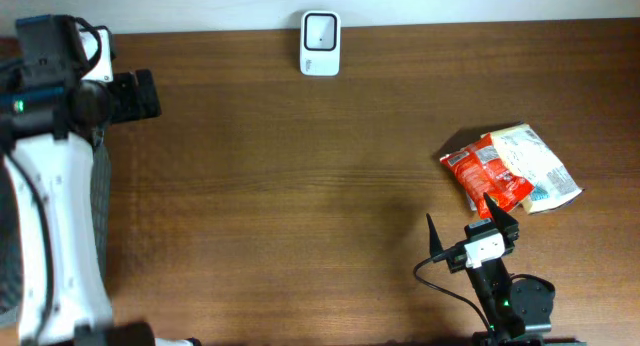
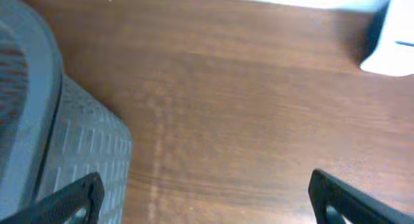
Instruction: Scan the item barcode
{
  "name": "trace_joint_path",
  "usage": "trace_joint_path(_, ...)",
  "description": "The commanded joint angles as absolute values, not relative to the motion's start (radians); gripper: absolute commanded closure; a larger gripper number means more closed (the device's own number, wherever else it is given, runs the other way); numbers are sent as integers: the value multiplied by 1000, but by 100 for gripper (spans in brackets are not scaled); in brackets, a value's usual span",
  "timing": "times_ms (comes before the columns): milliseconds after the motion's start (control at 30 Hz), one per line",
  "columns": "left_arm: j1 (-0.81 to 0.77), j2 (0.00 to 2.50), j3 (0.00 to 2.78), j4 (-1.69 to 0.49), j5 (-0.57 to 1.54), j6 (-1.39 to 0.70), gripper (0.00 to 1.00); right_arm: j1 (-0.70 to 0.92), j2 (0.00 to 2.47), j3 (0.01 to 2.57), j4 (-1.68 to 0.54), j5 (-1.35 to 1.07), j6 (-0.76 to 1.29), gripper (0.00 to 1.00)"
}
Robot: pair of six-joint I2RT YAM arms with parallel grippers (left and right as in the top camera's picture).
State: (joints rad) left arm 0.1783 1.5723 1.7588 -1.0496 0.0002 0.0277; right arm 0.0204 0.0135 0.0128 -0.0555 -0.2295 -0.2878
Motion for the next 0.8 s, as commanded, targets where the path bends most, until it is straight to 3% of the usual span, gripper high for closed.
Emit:
trace_joint_path(0,159,1377,1518,-876,9,43,1,28,3,6,-57,-232,-276,1)
trace_joint_path(300,157,801,536,-56,170,137,1,28,3,6,-57,-232,-276,1)
trace_joint_path(533,80,449,107,212,163,212,1,28,3,6,-57,-232,-276,1)
trace_joint_path(767,48,257,9,161,131,223,1,28,3,6,-57,-232,-276,1)
